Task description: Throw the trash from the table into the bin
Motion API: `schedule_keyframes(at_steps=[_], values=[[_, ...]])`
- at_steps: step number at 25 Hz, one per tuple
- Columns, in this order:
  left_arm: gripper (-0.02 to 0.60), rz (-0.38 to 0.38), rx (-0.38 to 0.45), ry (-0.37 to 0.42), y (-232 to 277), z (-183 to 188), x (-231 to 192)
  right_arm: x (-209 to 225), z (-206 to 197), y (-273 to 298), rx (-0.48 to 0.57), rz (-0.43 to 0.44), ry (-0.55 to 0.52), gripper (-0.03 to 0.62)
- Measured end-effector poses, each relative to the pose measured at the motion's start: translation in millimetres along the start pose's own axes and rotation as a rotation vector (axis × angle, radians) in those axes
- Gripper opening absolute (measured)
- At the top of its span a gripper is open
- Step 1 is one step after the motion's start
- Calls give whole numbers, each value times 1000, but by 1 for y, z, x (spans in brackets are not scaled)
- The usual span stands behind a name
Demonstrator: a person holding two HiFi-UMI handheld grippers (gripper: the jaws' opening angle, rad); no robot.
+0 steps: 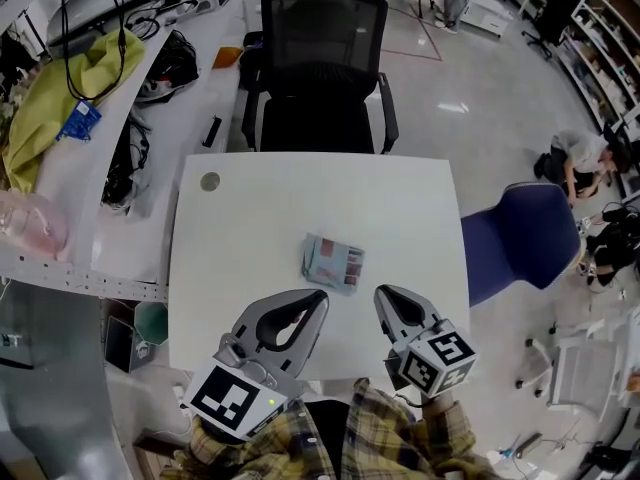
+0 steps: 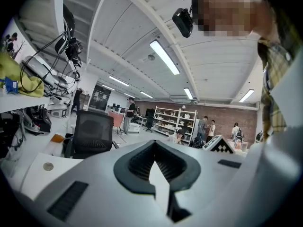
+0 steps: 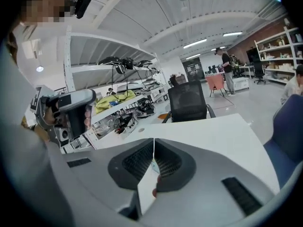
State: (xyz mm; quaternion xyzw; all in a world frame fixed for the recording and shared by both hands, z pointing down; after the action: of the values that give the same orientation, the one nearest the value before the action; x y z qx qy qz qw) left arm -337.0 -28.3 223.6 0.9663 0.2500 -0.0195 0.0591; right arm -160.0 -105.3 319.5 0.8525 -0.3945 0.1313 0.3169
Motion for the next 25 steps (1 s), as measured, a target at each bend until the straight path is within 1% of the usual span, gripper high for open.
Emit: schedule_keyframes(at_steps=[4, 7, 8, 9, 10, 14, 19, 25], values=[[6, 12, -10, -11, -7, -4, -8, 19, -27, 21, -80, -7, 83, 0], [6, 7, -29, -14, -7, -9, -11, 34, -46, 36, -139, -25, 127, 2], [6, 5, -34, -15, -6, -10, -12, 38, -52, 41, -154, -27, 150, 16], [6, 3, -37, -17, -5, -10, -12, 42, -57, 45, -167, -28, 177, 58], [6, 0, -41, -17, -4, -11, -13, 45, -62, 49, -179, -31, 203, 83], [6, -6, -52, -26, -1, -14, -12, 59, -75, 61, -212, -70, 243, 108], [6, -18, -100, -34, -3, -26, -12, 76, -93, 76, -261, -103, 312, 144], [6, 5, -126, -52, -9, -34, -12, 92, -104, 89, -311, -121, 368, 152]])
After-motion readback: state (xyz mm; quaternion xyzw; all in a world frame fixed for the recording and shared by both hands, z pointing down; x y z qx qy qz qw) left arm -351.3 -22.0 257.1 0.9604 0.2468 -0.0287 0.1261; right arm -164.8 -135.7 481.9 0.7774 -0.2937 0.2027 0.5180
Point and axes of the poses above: the fingertips, and each gripper's own axes: y forward along the fingers, x to its right, z out of its top, the point moved 7 cm from there along -y, backward along the fingers, and after that the axes turned 11 degrees about y, right-handed, at the moved point
